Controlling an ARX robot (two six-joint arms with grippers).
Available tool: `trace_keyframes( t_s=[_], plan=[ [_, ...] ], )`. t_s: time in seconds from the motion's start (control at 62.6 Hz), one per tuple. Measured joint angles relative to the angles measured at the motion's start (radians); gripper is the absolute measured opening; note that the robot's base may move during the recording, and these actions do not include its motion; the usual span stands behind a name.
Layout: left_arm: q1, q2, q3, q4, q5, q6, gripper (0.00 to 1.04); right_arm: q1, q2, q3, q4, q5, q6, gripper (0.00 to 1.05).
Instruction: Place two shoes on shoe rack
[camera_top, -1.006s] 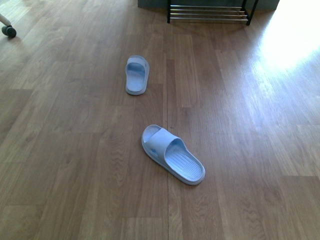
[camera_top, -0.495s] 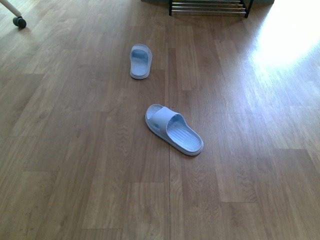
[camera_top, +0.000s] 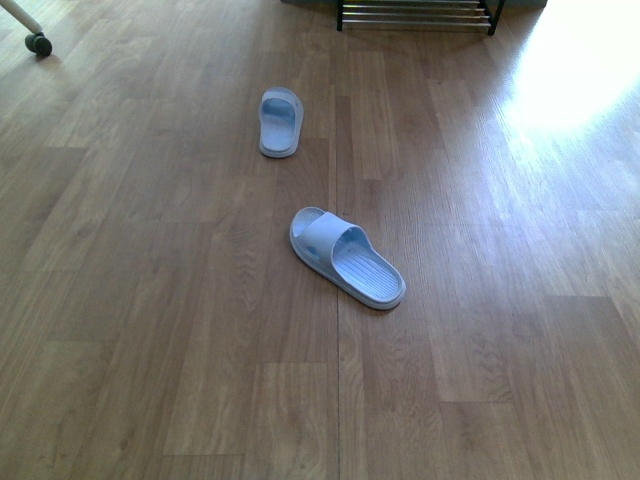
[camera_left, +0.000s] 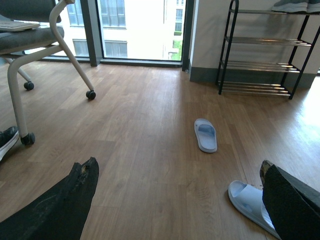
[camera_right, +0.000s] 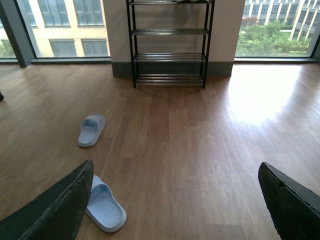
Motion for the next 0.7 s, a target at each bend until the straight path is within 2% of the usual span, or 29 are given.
trace_keyframes(
  t_s=[0.703],
  plan=[
    [0.0, 0.0, 0.0, 0.0, -0.002, 0.0, 0.95, 0.0, 0.0, 0.0, 0.0, -0.003, 0.0, 0.96]
  ],
)
